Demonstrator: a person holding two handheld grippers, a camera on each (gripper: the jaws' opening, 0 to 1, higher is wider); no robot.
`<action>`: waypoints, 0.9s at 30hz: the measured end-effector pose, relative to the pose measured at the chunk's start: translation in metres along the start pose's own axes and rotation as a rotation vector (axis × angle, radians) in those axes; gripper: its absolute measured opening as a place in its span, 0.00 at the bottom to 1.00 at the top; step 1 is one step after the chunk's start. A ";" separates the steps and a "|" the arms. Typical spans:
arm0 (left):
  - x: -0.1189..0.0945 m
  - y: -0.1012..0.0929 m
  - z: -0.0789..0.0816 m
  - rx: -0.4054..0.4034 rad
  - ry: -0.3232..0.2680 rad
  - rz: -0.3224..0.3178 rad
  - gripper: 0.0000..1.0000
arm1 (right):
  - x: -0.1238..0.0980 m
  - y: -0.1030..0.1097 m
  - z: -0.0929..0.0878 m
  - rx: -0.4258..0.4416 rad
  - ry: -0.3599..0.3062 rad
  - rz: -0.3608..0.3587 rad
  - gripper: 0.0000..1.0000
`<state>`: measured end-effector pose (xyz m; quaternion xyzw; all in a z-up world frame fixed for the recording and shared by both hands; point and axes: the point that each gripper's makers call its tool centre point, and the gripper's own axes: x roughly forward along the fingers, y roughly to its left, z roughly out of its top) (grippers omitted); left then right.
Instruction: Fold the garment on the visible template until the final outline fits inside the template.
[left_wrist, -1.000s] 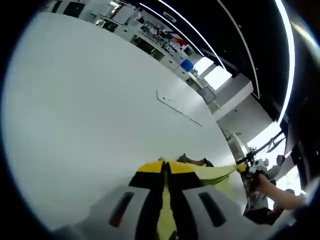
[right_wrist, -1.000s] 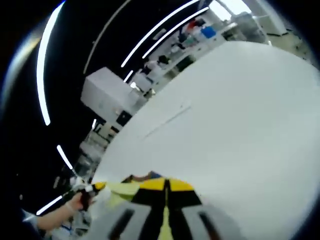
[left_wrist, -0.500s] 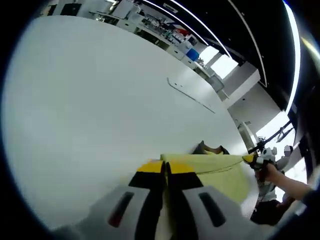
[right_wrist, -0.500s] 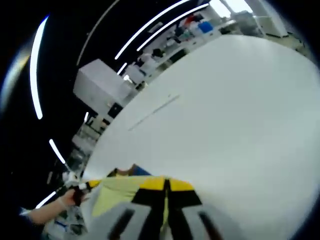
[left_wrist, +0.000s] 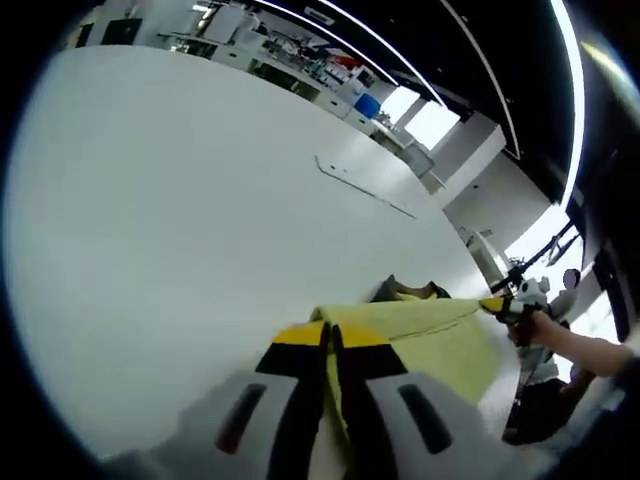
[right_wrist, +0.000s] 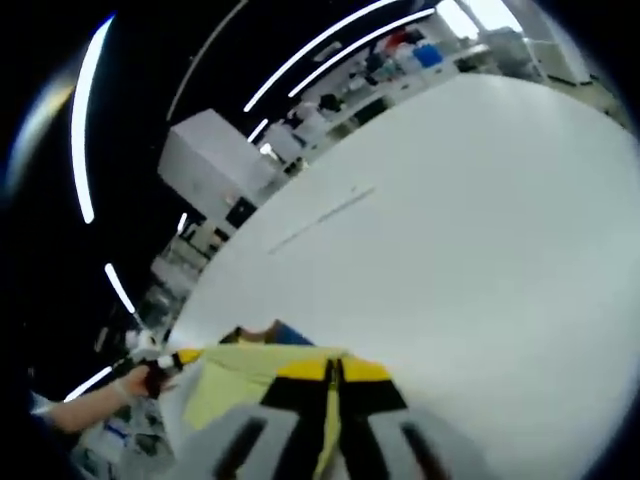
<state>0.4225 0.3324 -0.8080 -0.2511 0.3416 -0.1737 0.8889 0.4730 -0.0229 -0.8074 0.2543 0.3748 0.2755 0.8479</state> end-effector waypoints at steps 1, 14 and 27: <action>-0.001 -0.001 0.000 0.003 0.000 -0.003 0.01 | 0.000 0.002 -0.001 -0.008 0.002 0.003 0.07; -0.011 -0.032 -0.010 0.151 0.026 -0.115 0.42 | -0.012 0.022 -0.005 -0.152 -0.005 0.078 0.53; -0.011 -0.050 -0.027 0.312 0.111 -0.261 0.91 | -0.018 0.029 -0.022 -0.354 0.034 0.107 0.94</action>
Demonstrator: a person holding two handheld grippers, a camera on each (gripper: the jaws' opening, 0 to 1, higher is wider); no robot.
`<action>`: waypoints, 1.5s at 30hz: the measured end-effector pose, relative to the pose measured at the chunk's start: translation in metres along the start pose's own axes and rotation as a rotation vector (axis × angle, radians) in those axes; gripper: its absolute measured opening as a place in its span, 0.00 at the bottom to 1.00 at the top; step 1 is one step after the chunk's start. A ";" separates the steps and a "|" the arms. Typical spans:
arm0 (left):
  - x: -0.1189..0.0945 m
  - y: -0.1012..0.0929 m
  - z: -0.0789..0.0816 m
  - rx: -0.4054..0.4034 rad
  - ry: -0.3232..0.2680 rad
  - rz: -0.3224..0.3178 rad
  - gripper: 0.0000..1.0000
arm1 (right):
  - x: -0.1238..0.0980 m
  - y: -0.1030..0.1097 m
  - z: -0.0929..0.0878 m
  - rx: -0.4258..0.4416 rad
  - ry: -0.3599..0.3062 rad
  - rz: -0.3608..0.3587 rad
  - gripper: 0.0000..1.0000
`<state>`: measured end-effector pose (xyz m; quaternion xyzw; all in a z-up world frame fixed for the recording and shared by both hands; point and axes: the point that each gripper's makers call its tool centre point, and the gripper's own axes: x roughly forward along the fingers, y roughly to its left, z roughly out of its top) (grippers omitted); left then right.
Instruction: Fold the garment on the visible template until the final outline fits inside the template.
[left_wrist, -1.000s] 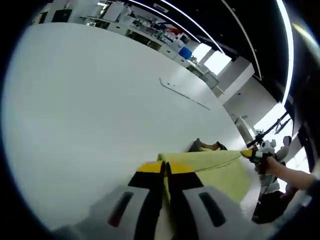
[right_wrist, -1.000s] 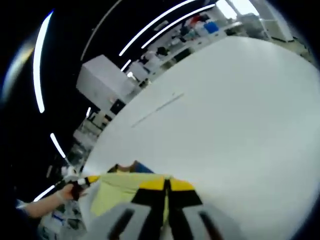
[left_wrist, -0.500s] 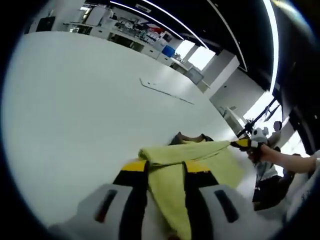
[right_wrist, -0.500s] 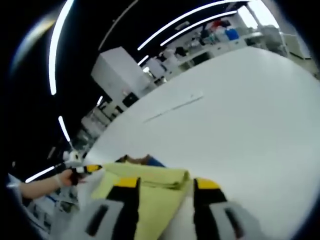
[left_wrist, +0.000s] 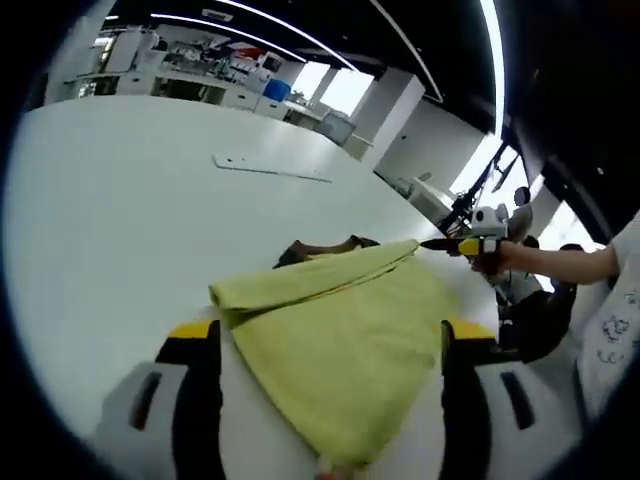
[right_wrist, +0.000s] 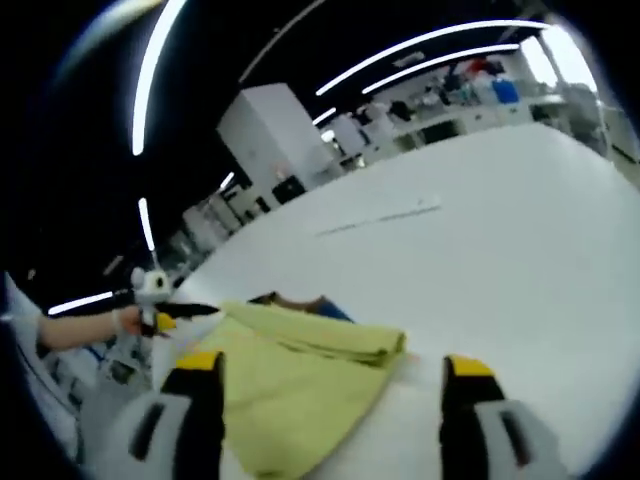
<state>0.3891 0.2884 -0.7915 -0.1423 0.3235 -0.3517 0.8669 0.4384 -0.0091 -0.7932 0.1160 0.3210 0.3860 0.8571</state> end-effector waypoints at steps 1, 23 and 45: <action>0.000 -0.004 -0.003 0.005 0.010 -0.010 0.92 | 0.000 0.004 -0.002 0.008 0.004 0.013 0.93; 0.023 -0.006 -0.010 -0.016 0.041 -0.030 0.88 | 0.017 0.034 -0.015 -0.080 0.052 0.093 0.88; 0.045 0.021 0.020 -0.059 -0.069 0.009 0.87 | 0.064 0.013 0.016 -0.001 -0.022 0.052 0.83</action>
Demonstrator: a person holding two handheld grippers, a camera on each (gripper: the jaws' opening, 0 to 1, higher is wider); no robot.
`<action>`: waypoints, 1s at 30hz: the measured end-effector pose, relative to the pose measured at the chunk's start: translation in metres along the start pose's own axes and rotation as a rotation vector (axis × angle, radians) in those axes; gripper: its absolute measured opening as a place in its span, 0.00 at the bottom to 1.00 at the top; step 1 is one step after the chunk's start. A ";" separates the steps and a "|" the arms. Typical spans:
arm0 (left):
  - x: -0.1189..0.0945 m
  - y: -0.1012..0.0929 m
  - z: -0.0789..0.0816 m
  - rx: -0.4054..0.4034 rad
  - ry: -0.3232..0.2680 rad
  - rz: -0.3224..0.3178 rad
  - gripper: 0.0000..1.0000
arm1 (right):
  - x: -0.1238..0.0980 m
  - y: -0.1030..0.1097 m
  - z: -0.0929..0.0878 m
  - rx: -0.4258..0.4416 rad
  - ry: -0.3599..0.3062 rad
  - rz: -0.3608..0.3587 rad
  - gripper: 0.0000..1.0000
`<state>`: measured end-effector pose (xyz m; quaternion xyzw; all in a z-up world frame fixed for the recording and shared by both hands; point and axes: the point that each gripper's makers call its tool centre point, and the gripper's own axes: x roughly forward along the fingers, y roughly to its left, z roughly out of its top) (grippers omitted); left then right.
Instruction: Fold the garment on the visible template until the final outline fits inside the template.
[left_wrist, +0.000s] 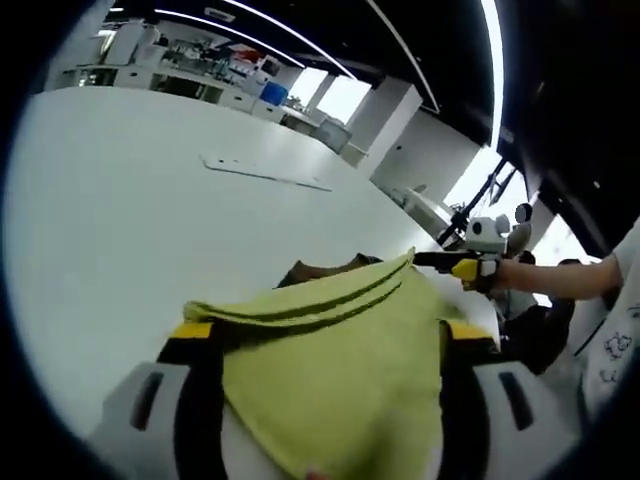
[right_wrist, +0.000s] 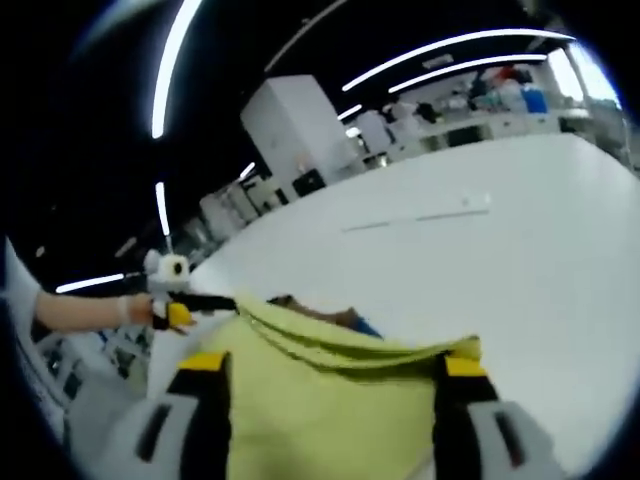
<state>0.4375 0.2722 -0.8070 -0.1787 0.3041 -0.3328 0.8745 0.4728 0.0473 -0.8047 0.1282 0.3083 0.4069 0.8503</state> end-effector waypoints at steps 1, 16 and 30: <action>0.000 0.002 0.001 -0.003 -0.004 0.005 0.87 | 0.000 -0.003 0.000 0.010 -0.002 -0.007 0.83; -0.007 0.000 0.004 -0.010 -0.007 -0.005 0.86 | -0.008 -0.008 -0.001 0.051 -0.020 -0.025 0.83; -0.049 -0.020 -0.005 0.000 -0.056 0.019 0.85 | -0.038 0.008 -0.009 0.115 -0.070 -0.012 0.82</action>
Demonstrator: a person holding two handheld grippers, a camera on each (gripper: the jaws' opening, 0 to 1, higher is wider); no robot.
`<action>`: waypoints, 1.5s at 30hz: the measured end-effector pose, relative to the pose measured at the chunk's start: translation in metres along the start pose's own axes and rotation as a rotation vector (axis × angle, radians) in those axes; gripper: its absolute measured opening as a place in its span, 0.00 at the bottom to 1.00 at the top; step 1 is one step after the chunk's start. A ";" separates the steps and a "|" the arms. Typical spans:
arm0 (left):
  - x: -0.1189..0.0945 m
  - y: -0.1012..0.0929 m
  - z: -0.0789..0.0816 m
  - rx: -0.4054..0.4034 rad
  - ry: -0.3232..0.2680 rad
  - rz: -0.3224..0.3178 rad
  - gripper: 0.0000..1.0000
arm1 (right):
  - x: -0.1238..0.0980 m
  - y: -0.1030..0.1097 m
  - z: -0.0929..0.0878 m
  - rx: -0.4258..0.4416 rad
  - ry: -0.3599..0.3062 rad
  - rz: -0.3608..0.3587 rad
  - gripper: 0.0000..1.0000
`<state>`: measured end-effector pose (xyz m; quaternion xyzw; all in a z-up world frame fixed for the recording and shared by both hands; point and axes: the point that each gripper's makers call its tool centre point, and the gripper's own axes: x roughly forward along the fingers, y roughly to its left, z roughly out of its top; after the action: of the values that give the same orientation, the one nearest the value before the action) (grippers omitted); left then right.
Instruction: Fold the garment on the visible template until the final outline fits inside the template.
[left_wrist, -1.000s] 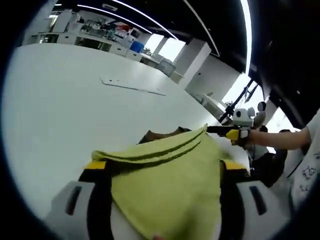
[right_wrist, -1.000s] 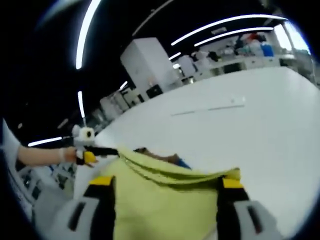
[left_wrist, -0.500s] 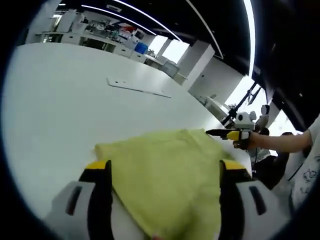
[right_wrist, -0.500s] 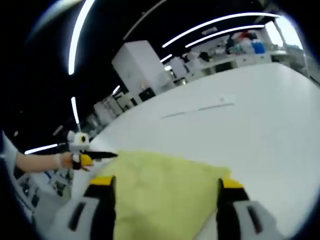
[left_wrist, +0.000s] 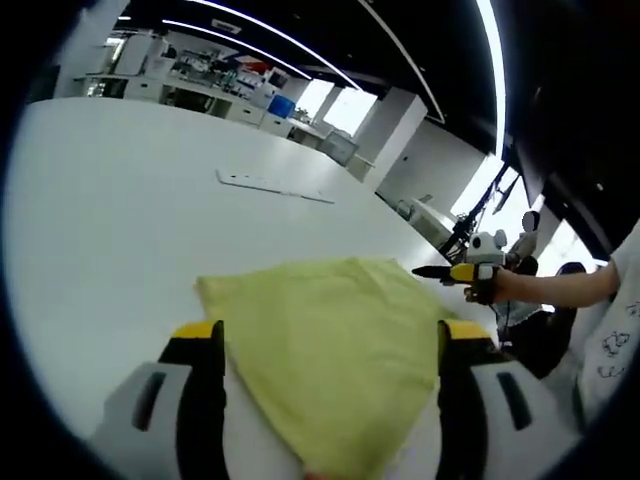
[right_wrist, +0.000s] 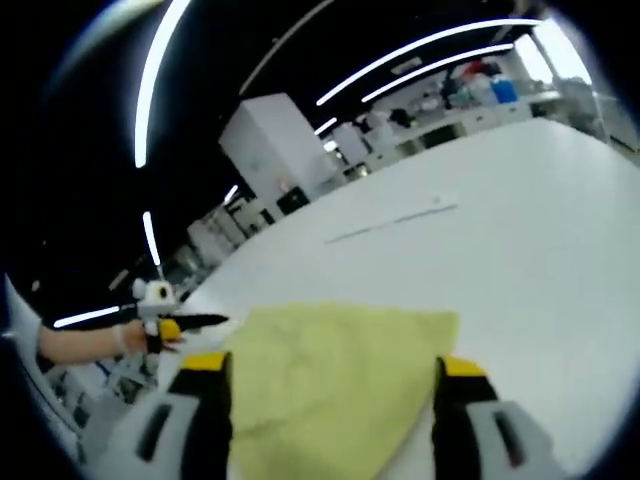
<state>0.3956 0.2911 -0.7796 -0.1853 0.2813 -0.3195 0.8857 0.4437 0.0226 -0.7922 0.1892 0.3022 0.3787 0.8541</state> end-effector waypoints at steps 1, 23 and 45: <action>-0.003 -0.002 0.000 -0.005 -0.006 0.001 0.85 | -0.002 0.001 0.000 0.000 -0.003 0.001 0.82; -0.052 -0.045 -0.050 0.044 -0.003 0.047 0.77 | -0.065 0.032 -0.011 -0.053 -0.017 0.021 0.80; -0.069 -0.041 -0.081 0.081 0.078 0.086 0.67 | -0.081 0.027 -0.033 -0.036 -0.026 0.003 0.75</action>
<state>0.2823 0.2952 -0.7953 -0.1245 0.3102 -0.2995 0.8937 0.3646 -0.0190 -0.7720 0.1791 0.2839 0.3827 0.8607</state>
